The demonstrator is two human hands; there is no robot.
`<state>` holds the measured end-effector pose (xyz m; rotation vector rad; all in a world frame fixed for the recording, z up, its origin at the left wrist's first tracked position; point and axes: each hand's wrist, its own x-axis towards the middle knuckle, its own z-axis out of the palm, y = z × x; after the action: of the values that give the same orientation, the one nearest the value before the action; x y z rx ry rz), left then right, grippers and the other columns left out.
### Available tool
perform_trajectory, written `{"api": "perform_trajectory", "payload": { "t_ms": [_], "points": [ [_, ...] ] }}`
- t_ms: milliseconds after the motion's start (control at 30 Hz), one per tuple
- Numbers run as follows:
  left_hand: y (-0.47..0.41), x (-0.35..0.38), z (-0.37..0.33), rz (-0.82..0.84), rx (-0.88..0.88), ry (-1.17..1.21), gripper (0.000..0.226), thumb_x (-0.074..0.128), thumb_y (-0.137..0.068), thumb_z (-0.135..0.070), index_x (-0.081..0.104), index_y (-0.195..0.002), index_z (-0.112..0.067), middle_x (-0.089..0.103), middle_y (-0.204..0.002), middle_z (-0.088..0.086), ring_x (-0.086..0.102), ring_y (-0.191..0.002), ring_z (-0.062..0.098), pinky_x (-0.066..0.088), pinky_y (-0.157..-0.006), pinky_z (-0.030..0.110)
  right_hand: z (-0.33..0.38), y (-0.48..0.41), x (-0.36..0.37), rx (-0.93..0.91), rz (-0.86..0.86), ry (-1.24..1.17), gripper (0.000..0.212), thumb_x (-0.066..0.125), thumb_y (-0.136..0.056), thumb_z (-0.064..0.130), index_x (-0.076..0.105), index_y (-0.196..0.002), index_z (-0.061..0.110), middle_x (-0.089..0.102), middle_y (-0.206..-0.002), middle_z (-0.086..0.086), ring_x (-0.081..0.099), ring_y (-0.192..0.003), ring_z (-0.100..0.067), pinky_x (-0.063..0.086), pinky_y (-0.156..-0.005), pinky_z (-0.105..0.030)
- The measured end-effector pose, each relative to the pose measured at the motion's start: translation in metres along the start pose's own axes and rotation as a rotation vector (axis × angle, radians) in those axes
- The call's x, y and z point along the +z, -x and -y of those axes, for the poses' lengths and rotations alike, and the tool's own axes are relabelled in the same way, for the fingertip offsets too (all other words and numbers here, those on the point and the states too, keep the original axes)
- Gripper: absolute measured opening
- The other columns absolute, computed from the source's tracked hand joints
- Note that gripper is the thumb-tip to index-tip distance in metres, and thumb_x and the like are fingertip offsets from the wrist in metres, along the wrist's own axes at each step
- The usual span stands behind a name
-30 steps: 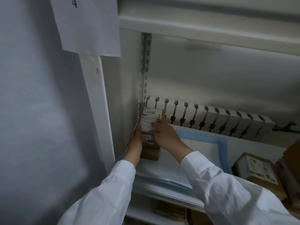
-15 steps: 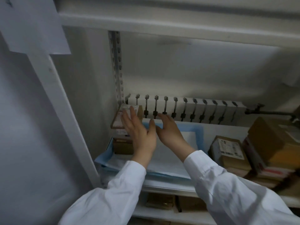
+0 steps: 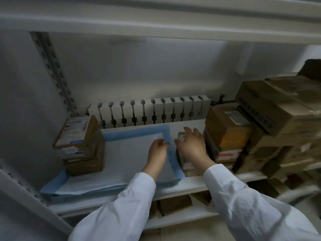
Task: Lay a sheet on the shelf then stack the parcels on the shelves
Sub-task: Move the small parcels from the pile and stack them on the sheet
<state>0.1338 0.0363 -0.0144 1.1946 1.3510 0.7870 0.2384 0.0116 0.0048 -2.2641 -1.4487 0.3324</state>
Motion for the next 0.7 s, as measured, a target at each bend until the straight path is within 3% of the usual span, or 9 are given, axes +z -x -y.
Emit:
{"api": "perform_trajectory", "payload": {
  "t_ms": [67, 100, 200, 267, 433, 567, 700],
  "points": [
    [-0.002, 0.016, 0.003, 0.043, -0.090, 0.035, 0.012, 0.046, -0.092, -0.014, 0.056, -0.087, -0.009, 0.054, -0.093, 0.020, 0.051, -0.080, 0.028, 0.036, -0.075, 0.030, -0.020, -0.004, -0.002, 0.075, 0.045, -0.045, 0.060, 0.047, -0.092, 0.044, 0.028, -0.143, 0.018, 0.032, -0.148, -0.013, 0.032, -0.136, -0.033, 0.027, -0.111, -0.041],
    [-0.002, 0.023, 0.005, 0.055, -0.123, 0.068, 0.012, 0.046, -0.093, -0.013, 0.055, -0.085, -0.011, 0.053, -0.092, 0.017, 0.048, -0.078, 0.024, 0.035, -0.075, 0.029, -0.027, -0.006, -0.002, 0.111, 0.071, -0.098, 0.061, 0.048, -0.091, 0.045, 0.029, -0.142, 0.020, 0.033, -0.147, -0.013, 0.034, -0.134, -0.033, 0.029, -0.110, -0.042],
    [-0.005, 0.046, 0.015, 0.092, -0.203, 0.183, 0.020, 0.048, -0.093, -0.011, 0.058, -0.109, -0.004, 0.061, -0.110, 0.022, 0.054, -0.093, 0.027, 0.039, -0.080, 0.028, -0.046, -0.012, 0.000, 0.159, 0.144, -0.229, 0.064, 0.050, -0.082, 0.050, 0.033, -0.138, 0.026, 0.039, -0.143, -0.011, 0.040, -0.130, -0.034, 0.035, -0.108, -0.049],
    [-0.007, 0.059, 0.019, 0.144, -0.228, 0.207, 0.033, 0.050, -0.093, -0.015, 0.054, -0.125, -0.005, 0.058, -0.123, 0.023, 0.056, -0.110, 0.032, 0.046, -0.094, 0.033, -0.056, -0.016, 0.002, 0.160, 0.178, -0.253, 0.063, 0.048, -0.079, 0.055, 0.037, -0.135, 0.027, 0.045, -0.139, -0.011, 0.044, -0.127, -0.033, 0.039, -0.105, -0.051],
    [-0.008, 0.074, 0.025, 0.163, -0.224, 0.141, 0.041, 0.049, -0.095, -0.036, 0.046, -0.132, -0.017, 0.055, -0.129, 0.009, 0.051, -0.121, 0.028, 0.039, -0.107, 0.043, -0.062, -0.019, -0.001, 0.115, 0.202, -0.334, 0.028, 0.047, -0.095, 0.034, 0.053, -0.118, 0.019, 0.060, -0.124, -0.010, 0.057, -0.117, -0.028, 0.047, -0.095, -0.040],
    [-0.011, 0.074, 0.026, 0.162, -0.179, 0.113, 0.050, 0.047, -0.093, -0.048, 0.041, -0.134, -0.021, 0.053, -0.132, 0.005, 0.048, -0.123, 0.026, 0.038, -0.108, 0.043, -0.066, -0.021, -0.005, 0.076, 0.098, -0.510, 0.031, 0.054, -0.093, 0.027, 0.050, -0.121, 0.016, 0.061, -0.122, -0.005, 0.058, -0.114, -0.023, 0.046, -0.084, -0.028],
    [-0.012, 0.065, 0.020, 0.141, -0.149, 0.344, 0.051, 0.049, -0.091, -0.049, 0.032, -0.133, -0.027, 0.052, -0.124, 0.008, 0.049, -0.115, 0.029, 0.044, -0.094, 0.041, -0.055, -0.022, -0.021, 0.025, 0.064, -0.733, 0.042, 0.050, -0.096, 0.032, 0.042, -0.133, 0.015, 0.056, -0.129, -0.005, 0.054, -0.120, -0.023, 0.045, -0.092, -0.032]
  ]
}}
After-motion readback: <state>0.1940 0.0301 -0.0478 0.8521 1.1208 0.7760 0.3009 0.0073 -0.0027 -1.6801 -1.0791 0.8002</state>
